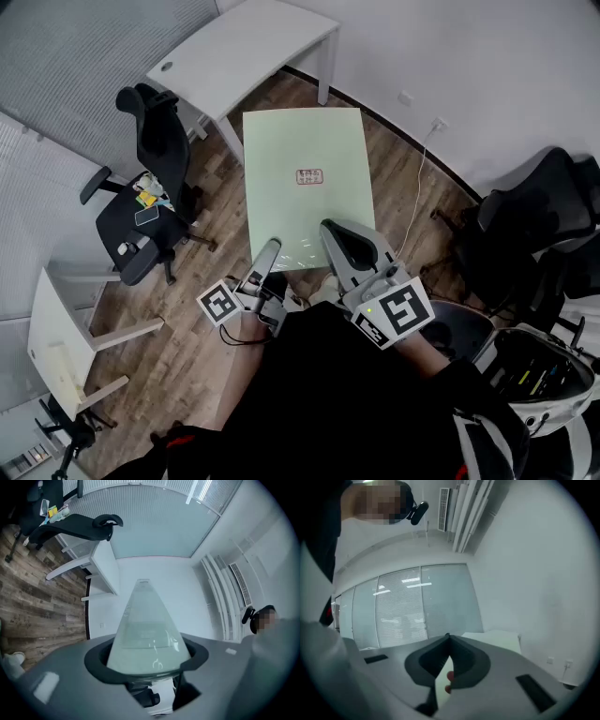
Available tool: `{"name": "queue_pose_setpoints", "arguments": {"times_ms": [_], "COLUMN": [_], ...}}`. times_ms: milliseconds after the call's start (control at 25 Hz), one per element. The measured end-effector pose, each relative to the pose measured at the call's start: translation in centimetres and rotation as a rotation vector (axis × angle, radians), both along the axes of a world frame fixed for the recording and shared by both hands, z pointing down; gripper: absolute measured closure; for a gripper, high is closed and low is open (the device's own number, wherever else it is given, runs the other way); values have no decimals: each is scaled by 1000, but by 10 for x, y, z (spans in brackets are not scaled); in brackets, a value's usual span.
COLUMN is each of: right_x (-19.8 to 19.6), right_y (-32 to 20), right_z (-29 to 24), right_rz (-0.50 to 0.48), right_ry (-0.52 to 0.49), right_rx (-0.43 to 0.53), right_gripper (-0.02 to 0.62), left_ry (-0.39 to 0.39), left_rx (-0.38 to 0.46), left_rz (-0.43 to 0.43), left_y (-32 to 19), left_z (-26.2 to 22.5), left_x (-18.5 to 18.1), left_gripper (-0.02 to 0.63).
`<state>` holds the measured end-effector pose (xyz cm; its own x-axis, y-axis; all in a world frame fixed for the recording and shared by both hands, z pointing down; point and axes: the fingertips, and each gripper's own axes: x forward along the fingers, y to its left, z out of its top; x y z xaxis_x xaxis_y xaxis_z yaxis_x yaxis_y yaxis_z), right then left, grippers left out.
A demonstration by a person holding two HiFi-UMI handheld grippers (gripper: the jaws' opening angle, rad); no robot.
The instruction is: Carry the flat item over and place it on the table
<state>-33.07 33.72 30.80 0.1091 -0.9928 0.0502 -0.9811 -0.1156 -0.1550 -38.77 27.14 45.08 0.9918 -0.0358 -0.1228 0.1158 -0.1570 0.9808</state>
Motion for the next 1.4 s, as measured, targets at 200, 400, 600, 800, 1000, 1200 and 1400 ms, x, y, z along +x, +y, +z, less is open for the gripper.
{"name": "queue_pose_setpoints", "arguments": {"times_ms": [200, 400, 600, 800, 1000, 1200, 1400], "right_x": [5, 18, 26, 29, 50, 60, 72], "right_y": [7, 37, 41, 49, 70, 70, 63], "right_z": [2, 4, 5, 2, 6, 5, 13], "right_rz": [6, 23, 16, 1, 25, 40, 43], "right_ry": [40, 45, 33, 19, -26, -28, -35], "right_rx": [-12, -10, -1, 34, 51, 43, 25], "right_gripper": [595, 595, 595, 595, 595, 595, 595], "left_ry": [-19, 1, -23, -15, 9, 0, 7], "left_rx": [3, 13, 14, 0, -33, -35, -48], "left_rz": [22, 78, 110, 129, 96, 63, 57], "left_y": [13, 47, 60, 67, 75, 63, 56], "left_z": [10, 2, 2, 0, 3, 0, 2], "left_x": [16, 43, 63, 77, 83, 89, 100], "left_gripper": [324, 324, 324, 324, 324, 324, 324]}}
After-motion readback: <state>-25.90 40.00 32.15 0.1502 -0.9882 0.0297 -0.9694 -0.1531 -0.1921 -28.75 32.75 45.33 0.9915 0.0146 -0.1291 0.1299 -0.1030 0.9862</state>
